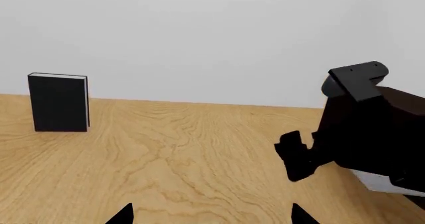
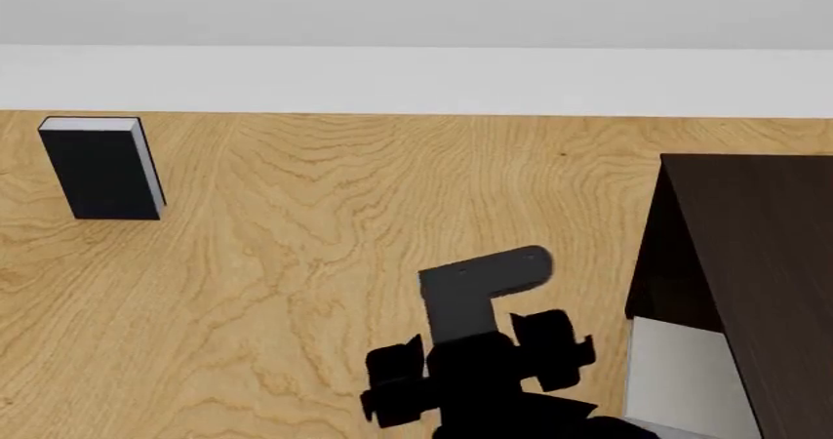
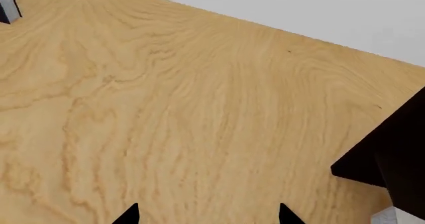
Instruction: Pick up the book on the right and place it on the cabinet shelf.
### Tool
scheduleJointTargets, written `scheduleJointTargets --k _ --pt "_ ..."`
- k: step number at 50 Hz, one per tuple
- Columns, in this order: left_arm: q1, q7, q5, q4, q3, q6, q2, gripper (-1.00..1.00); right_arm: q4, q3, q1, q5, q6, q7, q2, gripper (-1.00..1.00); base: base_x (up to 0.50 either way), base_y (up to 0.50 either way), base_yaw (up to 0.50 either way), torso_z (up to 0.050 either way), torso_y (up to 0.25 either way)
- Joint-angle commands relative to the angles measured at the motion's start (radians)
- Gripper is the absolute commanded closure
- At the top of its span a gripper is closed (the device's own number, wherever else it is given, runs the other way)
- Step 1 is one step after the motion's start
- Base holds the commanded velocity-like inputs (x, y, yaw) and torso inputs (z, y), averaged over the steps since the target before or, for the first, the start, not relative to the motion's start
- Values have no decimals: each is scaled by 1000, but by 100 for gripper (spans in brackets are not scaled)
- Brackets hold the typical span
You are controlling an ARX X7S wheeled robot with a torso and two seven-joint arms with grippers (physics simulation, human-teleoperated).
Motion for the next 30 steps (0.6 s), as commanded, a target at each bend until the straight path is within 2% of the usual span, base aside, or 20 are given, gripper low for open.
scheduleJointTargets --k 1,17,30 --pt "-9 4 -12 -11 -1 2 -1 -100 70 47 9 94 27 -14 -25 -100 0 0 0 0 0" --pt "-12 6 -18 -22 2 6 -1 -100 155 56 -4 124 47 38 -50 -100 0 0 0 0 0" --pt "-8 0 -22 -18 0 8 -4 -100 256 52 -32 126 47 1 -90 -100 0 0 0 0 0"
